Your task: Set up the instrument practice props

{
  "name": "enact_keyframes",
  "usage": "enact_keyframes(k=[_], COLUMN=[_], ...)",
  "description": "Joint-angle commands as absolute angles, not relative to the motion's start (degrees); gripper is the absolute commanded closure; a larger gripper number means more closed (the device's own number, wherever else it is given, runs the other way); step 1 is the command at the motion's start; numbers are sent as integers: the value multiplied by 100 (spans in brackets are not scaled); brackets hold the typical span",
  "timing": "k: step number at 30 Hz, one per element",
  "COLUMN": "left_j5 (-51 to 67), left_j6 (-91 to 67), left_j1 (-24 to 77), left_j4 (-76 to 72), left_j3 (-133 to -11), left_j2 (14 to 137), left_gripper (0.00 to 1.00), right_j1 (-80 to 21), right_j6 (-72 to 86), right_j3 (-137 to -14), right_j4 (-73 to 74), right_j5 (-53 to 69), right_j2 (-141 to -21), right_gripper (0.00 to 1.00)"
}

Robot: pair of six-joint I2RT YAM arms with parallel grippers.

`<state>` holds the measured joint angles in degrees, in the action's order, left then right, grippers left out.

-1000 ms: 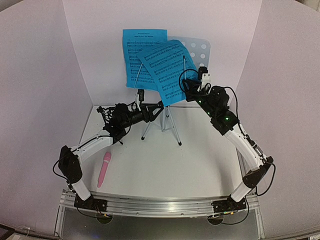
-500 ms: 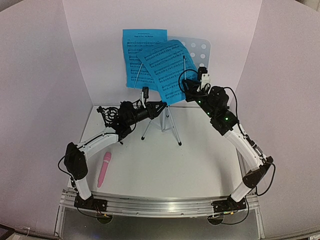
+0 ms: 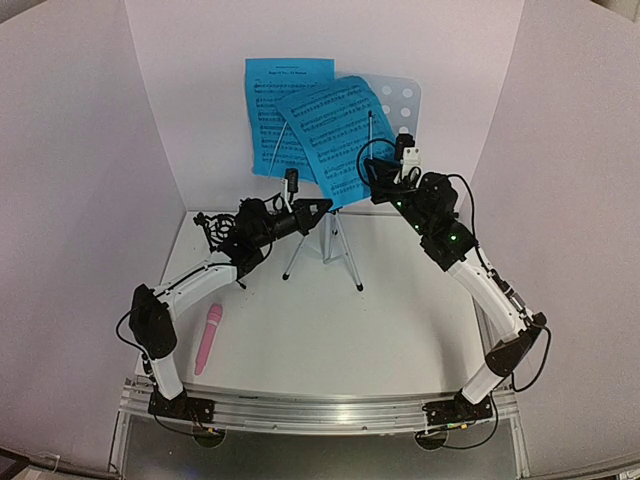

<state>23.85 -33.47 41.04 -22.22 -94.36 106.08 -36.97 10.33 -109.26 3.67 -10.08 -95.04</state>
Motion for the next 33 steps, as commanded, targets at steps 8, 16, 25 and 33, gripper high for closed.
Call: enact_keyframes(k=[8,16,25,33], left_j5=[2553,2476,2136,2033], left_j6=[-1177,2,1156,1740], left_j1=[4033,4034,4005,3983], left_j4=[-482,546,1098,1298], left_j3=[-10497,-10966,-11442,-11980], left_j2=[10403,10306,10317,10498], left_gripper=[100,100,100,100], right_j1=[-3730,-3727,-3728,-3727], right_j6=[957,926,796,803], right_j3=[-10818,-10792,-10620,-10427], right_j4=[190,180,-17,-387], right_j5=[-912,-816,-637,-501], right_j2=[-9315,-9249,-9153,-9065], right_gripper=[95,99,100,100])
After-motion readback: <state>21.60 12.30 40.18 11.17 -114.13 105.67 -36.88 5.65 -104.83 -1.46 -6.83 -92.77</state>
